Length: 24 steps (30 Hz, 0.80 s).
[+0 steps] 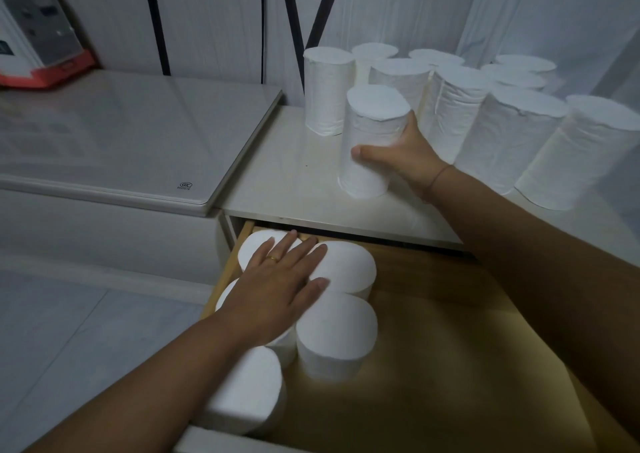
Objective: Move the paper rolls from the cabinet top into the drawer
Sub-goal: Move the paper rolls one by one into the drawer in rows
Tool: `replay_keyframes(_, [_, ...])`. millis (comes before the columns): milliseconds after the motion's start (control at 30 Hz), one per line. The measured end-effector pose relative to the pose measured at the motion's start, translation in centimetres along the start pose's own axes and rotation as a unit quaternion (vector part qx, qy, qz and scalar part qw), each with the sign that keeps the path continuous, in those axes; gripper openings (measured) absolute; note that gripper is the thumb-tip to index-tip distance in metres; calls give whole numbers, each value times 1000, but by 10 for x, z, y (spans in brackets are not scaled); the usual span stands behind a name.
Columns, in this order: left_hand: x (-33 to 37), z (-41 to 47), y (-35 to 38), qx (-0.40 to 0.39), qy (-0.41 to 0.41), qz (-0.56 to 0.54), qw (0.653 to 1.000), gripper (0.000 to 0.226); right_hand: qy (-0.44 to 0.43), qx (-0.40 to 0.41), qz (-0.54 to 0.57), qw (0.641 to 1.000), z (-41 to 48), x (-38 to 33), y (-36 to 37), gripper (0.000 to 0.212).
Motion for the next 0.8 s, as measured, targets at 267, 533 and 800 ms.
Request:
replay_keyframes(267, [1,0,0,-5,-4,9,1000,60,-6,-52,4,999,-79,-16,-3,96])
replay_keyframes(533, [1,-1,3,-5,0,33,999,63,1,-53,-35,998,-155,-18,-28,99])
replay_keyframes(800, [0,-2,4,-8,-3,39,999,65,1,-62,-122,991,-197,26,-35,92])
Point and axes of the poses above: each hand's wrist, its own z-axis towards the middle knuckle, its own y-axis out of the palm, x = y × z, the point moved 7 cm from there along z, towards the middle knuckle
